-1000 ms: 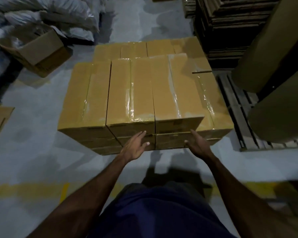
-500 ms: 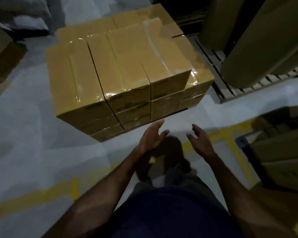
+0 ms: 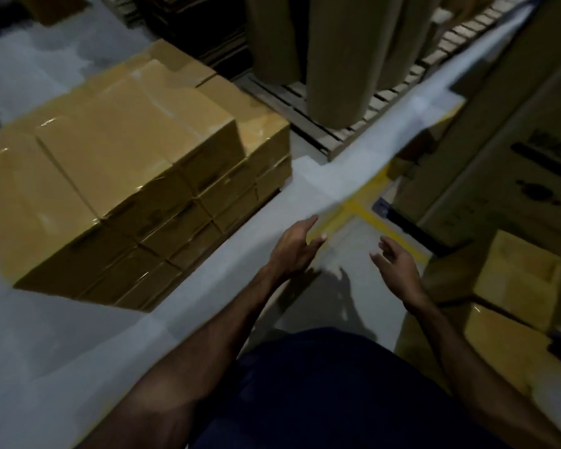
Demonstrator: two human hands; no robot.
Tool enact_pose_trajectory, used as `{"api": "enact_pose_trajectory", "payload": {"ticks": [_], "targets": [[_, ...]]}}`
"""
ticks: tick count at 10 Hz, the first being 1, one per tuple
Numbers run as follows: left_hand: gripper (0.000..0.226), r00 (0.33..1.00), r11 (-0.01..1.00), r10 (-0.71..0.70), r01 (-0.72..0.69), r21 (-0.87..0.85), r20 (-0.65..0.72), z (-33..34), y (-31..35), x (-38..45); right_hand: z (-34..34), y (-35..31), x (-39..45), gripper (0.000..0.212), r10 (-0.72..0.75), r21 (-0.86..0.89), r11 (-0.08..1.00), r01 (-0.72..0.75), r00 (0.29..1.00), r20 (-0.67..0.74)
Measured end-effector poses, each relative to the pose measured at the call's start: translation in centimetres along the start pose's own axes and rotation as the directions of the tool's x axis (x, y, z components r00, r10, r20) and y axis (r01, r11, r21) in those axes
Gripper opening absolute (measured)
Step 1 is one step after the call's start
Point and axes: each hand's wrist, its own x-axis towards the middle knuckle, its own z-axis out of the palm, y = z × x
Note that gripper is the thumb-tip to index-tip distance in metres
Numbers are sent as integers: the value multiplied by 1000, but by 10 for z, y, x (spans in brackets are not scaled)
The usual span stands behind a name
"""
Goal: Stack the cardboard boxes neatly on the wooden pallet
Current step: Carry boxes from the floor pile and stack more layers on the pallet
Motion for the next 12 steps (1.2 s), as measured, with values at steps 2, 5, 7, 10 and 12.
{"api": "enact_pose_trajectory", "payload": {"ticks": [2,5,7,10,12], "targets": [[63,964,988,153,-157,4,216,109,100,22,-117,82,-51,59,148,105,986,-129,968,-202],[66,867,962,230,-270,29,442,208,208,51,-206,192,-95,59,481,427,851,-306,780,-401],[68,717,896,289,-437,86,635,264,254,110,-223,224,-105,51,632,612,728,-309,648,-424],[69,493,808,239,-579,110,837,393,284,239,-231,261,-73,51,829,866,440,-237,478,-290],[59,453,754,237,-644,131,859,490,292,329,-212,324,42,41,868,967,233,-102,470,-160]]}}
